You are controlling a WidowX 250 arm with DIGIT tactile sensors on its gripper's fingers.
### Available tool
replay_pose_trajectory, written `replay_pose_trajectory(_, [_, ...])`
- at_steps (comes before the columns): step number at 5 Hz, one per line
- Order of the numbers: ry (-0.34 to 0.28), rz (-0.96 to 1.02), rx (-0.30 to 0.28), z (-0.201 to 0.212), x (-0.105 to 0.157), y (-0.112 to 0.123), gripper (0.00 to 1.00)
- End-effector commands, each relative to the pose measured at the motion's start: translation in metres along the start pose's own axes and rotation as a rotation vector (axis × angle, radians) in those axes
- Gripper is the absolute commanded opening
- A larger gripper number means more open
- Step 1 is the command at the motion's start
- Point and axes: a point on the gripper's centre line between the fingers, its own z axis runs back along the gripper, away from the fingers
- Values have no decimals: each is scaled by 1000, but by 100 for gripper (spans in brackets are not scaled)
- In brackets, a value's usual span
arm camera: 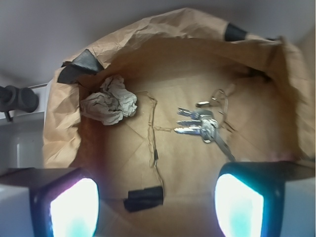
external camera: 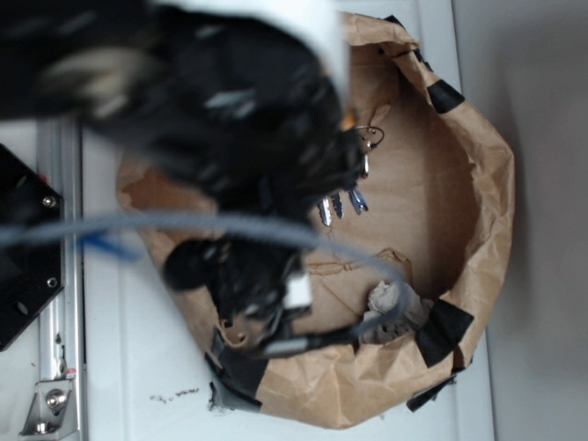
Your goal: Grab the silver keys.
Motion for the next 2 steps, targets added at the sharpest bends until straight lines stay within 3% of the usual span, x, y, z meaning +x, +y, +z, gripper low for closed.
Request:
replay_pose_trajectory(1, [-98, 55, 103, -29, 9, 25, 100])
replay_pose_trajectory(2, [-108, 103, 130, -52, 0, 33, 100])
